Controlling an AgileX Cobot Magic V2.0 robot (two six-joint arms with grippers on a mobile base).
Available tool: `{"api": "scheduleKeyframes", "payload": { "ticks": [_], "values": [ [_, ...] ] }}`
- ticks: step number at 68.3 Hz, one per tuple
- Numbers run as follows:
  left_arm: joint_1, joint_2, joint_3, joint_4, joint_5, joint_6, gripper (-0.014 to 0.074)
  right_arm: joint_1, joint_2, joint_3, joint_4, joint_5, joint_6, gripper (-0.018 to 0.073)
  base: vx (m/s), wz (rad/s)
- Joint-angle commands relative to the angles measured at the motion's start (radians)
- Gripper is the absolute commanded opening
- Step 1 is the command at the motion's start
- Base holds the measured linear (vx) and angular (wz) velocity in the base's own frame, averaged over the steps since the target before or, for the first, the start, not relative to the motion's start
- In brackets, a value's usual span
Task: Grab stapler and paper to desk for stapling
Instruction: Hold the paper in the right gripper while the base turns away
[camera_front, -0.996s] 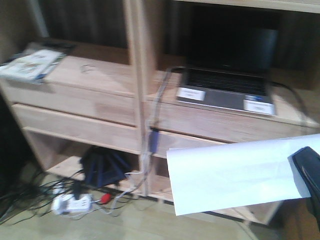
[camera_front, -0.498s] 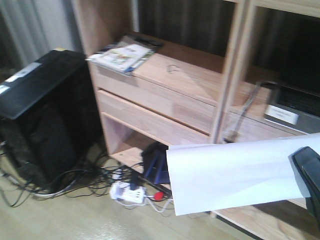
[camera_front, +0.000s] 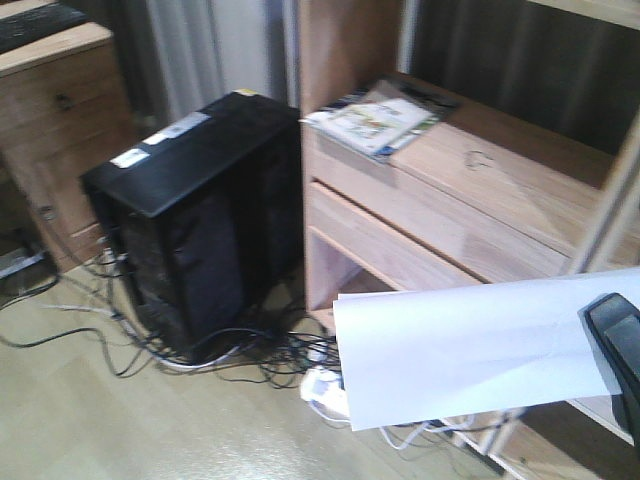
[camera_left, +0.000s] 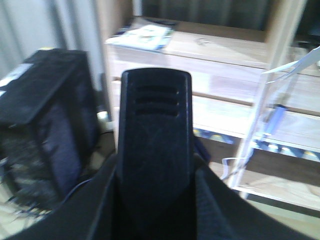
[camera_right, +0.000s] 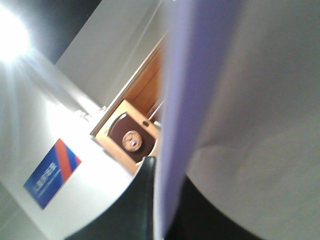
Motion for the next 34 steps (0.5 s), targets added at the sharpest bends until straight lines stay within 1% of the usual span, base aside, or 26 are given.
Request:
{"api": "scheduleKeyframes", "payload": {
  "ticks": [1,17,34],
  "values": [
    [-0.004,0.014,-0.030,-0.007,-0.107,0.000,-0.0006,0.000,0.001,0.025,0.014,-0.137,-0.014,-0.0001,0.07,0.43],
    [-0.004,0.014,-0.030,-0.007,-0.107,0.000,-0.0006,0.000,0.001,0.025,0.014,-0.137,-0.014,-0.0001,0.07,0.47],
    [-0.004,0.014,-0.030,-0.007,-0.107,0.000,-0.0006,0.000,0.001,0.025,0.014,-0.137,-0.014,-0.0001,0.09,0.55]
  ]
}}
